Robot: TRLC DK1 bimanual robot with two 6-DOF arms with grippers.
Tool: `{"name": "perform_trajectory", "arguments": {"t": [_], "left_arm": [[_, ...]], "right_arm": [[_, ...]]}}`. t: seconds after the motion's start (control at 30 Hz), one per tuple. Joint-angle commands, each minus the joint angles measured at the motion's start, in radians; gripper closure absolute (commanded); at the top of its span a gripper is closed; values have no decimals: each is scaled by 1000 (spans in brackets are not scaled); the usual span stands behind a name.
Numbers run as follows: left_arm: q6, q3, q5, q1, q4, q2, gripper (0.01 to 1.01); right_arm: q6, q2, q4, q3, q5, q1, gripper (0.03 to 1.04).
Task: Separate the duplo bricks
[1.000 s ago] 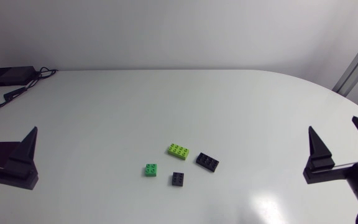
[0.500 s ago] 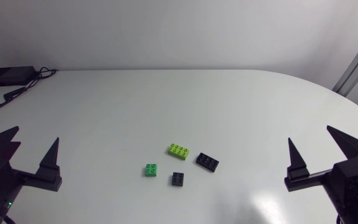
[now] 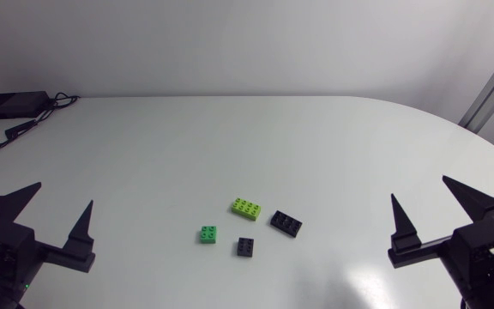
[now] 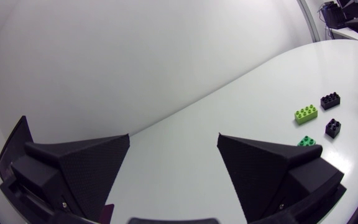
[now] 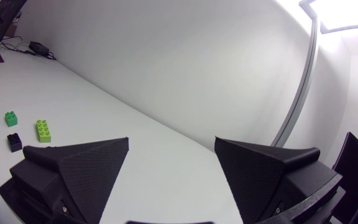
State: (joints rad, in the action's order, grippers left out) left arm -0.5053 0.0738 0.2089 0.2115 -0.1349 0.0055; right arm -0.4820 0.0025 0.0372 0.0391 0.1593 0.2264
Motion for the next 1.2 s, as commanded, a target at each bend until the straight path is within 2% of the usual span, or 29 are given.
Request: {"name": "perform_trajectory", "arguments": {"t": [0.0,0.37,0.43,0.57,0.67,0.73,0.83,0.93,1.17], "left_arm": [[-25,-26,-3,6,-2,-15,44],[-25,-32,-3,2,41,13,44],[-21,-32,-3,5,41,14,44],[-18,-32,-3,11,37,24,44],[-10,-29,-5,12,20,22,44],[-9,-29,-3,11,17,17,44],[-18,-19,-3,-4,-49,-18,44],[-13,-19,-3,-34,-49,-18,44],[-13,-19,-5,-35,-49,-18,44]], "right_arm": [[25,-7,-5,-44,-1,-18,69],[40,-7,-5,-44,-3,-18,70],[71,-9,-7,-44,-21,14,69],[79,-9,-5,-44,-23,83,69],[148,-10,-2,-44,0,73,69],[161,-10,3,-44,14,71,69],[158,-10,3,-44,16,70,69],[146,-10,0,-44,16,60,70],[181,-10,0,-44,14,62,69]]}}
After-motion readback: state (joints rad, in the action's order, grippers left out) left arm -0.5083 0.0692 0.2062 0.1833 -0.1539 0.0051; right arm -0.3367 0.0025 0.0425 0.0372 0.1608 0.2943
